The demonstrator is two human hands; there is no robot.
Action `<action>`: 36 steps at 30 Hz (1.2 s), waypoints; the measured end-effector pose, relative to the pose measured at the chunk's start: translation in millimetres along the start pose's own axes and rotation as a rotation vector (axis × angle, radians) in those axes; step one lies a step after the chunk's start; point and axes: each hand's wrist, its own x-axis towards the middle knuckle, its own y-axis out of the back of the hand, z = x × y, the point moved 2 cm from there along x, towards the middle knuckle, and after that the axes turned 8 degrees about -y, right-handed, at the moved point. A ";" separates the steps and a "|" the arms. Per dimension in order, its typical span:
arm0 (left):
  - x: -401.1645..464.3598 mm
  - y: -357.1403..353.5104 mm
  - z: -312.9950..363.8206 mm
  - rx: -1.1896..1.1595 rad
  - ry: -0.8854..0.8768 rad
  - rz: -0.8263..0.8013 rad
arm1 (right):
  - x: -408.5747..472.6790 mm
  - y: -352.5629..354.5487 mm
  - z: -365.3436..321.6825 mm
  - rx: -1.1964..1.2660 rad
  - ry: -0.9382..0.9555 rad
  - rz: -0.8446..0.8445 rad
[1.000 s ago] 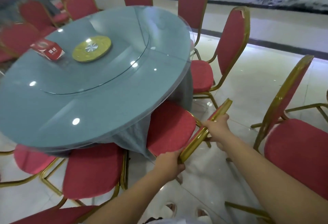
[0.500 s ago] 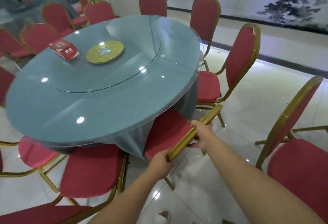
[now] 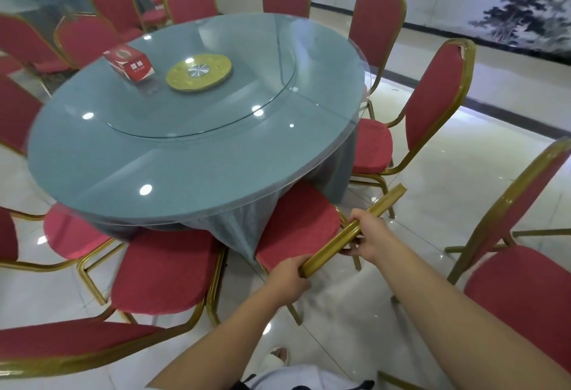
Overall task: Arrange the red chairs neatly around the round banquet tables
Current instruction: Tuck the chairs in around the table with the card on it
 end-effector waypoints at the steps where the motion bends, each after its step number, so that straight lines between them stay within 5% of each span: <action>1: -2.1 -0.8 -2.0 -0.025 0.002 0.007 | -2.1 0.1 1.4 0.002 0.017 0.012; 15: -87.2 -1.3 -47.1 -0.203 0.177 0.083 | -16.7 8.1 67.6 -0.149 0.288 0.119; 18: -100.9 2.2 -54.7 -0.218 0.181 0.090 | -28.7 5.0 67.7 -0.419 0.518 0.267; 23: -113.8 11.1 -69.6 -0.221 0.125 0.052 | -63.9 -16.9 89.3 -1.213 1.023 0.518; 28: -103.5 27.0 -57.8 -0.105 -0.003 -0.005 | -62.1 -22.5 52.2 -1.861 0.803 0.494; 36: -15.1 1.6 -10.1 -0.042 -0.094 0.012 | -62.2 -16.0 -0.9 -2.110 0.851 0.490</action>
